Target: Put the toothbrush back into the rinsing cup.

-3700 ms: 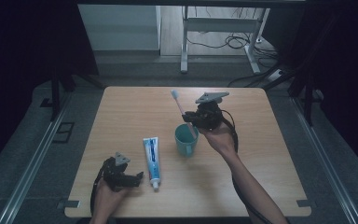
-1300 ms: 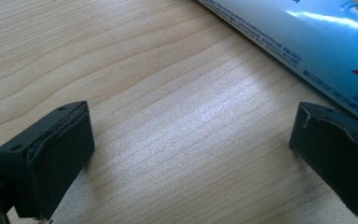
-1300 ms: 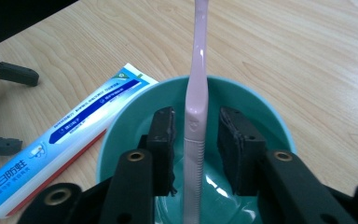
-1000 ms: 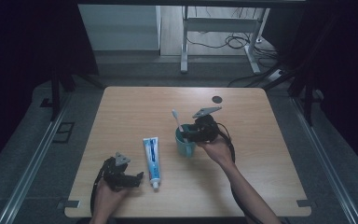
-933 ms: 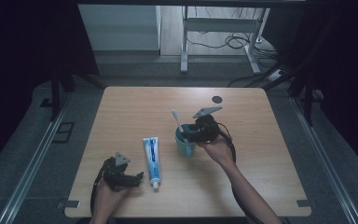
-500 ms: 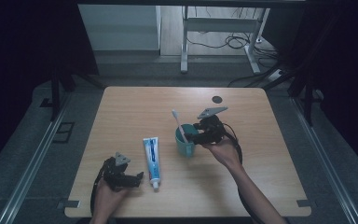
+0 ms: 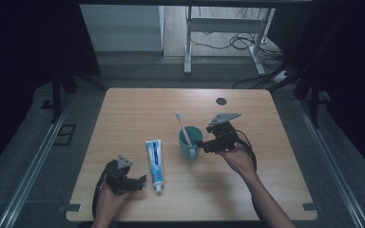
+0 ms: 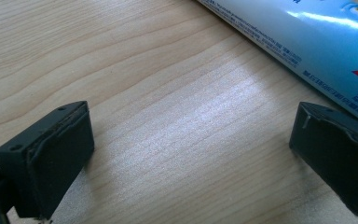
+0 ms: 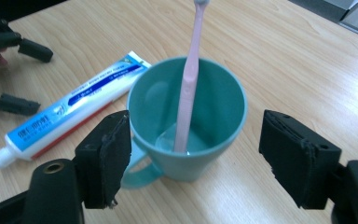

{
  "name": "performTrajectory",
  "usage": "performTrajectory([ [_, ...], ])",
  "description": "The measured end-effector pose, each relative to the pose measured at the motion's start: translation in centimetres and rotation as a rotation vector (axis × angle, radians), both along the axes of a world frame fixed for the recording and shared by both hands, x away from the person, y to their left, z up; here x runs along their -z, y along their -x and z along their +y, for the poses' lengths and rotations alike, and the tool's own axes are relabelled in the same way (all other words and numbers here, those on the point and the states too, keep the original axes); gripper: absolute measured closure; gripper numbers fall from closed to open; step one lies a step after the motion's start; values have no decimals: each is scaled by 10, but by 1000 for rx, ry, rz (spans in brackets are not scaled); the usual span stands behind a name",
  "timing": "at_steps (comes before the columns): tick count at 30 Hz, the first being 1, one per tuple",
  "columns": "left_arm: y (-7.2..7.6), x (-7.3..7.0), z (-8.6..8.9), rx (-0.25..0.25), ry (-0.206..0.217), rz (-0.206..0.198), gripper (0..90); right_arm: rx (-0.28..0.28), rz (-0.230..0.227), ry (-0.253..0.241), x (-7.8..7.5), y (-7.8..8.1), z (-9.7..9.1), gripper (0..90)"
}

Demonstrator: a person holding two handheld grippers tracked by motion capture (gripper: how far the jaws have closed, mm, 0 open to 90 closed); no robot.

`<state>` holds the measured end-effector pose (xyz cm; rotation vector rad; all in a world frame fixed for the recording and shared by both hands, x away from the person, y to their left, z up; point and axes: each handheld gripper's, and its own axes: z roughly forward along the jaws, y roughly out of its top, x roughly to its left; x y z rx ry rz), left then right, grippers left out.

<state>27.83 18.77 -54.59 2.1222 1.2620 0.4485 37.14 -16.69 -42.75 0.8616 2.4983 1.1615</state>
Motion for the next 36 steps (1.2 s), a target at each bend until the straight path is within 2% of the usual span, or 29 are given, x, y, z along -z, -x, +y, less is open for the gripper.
performTrajectory([
  [7,0,0,0,-3,3,-3,0,7,-4,19,5,7,-12,175],
  [21,0,0,0,-5,4,0,0,55,-1,6,18,17,-41,128],
  [30,0,0,-1,-7,4,0,0,74,-1,15,28,26,-56,89],
  [36,0,0,-1,-8,4,1,0,77,7,54,38,33,-62,14],
])
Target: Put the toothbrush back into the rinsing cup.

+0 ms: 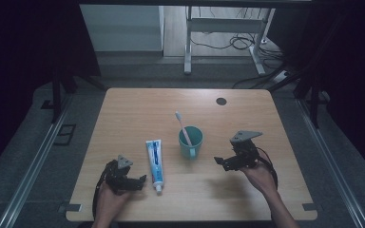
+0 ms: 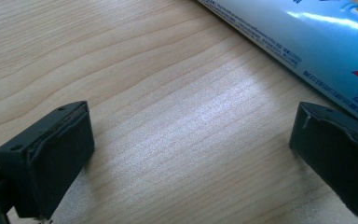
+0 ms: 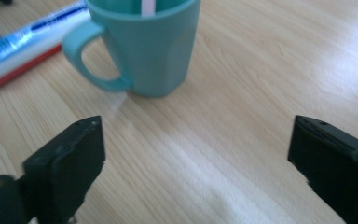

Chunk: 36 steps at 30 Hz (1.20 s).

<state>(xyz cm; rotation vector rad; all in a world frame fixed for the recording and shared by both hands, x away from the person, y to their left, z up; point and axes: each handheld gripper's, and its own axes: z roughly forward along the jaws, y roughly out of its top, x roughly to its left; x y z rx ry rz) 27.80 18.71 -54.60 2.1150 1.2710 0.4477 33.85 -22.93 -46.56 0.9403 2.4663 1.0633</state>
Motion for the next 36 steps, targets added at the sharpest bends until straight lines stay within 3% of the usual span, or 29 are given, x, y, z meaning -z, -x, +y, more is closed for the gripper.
performTrajectory([
  [6,0,0,0,0,-1,0,0,10,1,23,9,8,-7,0],
  [22,0,0,0,5,-4,-2,0,54,10,-2,38,23,-29,0],
  [36,0,0,0,0,-2,0,0,83,31,4,66,29,-41,0],
])
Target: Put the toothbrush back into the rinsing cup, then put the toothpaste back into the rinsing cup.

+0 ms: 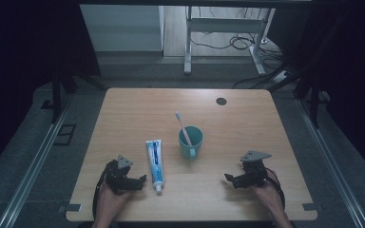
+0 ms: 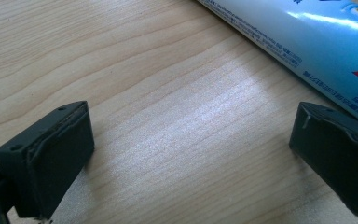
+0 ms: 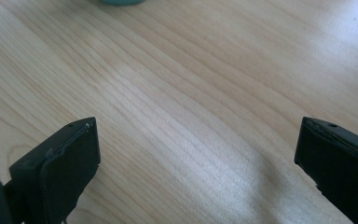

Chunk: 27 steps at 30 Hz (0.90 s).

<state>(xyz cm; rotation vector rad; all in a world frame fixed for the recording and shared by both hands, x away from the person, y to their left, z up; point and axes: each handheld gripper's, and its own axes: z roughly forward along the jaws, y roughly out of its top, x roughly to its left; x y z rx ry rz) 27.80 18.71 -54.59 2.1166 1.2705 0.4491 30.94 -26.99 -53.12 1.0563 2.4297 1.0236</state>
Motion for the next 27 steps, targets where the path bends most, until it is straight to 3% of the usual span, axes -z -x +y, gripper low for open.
performTrajectory([
  [8,0,0,0,0,0,0,0,6,12,14,12,2,-4,0],
  [20,0,0,0,6,1,-1,2,17,8,18,12,5,-6,0],
  [27,2,-2,0,17,4,-10,75,18,7,18,12,5,-6,0],
])
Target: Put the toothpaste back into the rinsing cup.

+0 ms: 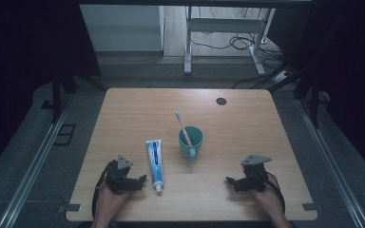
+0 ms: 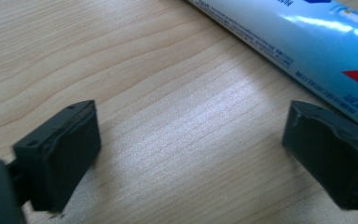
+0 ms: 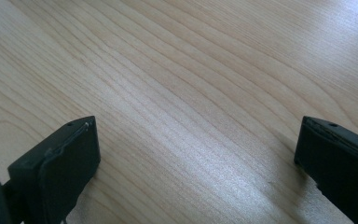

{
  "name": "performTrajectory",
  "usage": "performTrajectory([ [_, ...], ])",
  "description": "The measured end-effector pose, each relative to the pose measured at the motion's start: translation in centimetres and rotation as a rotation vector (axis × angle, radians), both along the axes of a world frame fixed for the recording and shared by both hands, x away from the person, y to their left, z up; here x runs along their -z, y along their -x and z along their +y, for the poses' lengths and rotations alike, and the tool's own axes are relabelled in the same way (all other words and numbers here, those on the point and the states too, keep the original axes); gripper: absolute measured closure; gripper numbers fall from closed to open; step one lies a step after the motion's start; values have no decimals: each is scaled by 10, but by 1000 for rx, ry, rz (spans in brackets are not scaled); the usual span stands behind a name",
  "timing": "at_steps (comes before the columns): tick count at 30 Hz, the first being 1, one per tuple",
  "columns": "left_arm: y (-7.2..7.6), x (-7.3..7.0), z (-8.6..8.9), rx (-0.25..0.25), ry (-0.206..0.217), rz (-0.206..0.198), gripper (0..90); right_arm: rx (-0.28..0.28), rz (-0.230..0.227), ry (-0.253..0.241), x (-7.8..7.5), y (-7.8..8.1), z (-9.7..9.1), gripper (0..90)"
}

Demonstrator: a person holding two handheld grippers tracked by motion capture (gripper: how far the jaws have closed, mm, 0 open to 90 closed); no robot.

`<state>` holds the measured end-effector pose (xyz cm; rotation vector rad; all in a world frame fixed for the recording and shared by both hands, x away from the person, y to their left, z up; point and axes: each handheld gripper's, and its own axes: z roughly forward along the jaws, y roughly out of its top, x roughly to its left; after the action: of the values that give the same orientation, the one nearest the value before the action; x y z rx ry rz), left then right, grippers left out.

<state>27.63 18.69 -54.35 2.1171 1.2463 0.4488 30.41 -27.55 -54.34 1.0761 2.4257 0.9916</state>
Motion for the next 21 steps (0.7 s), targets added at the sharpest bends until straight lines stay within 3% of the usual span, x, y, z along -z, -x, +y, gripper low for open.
performTrajectory([
  [7,2,-6,-1,1,-3,-20,156,0,0,0,0,0,0,0],
  [13,5,-15,7,-7,48,-39,282,0,0,0,0,0,0,0],
  [21,5,-24,8,30,119,-20,479,0,0,0,0,0,0,0],
])
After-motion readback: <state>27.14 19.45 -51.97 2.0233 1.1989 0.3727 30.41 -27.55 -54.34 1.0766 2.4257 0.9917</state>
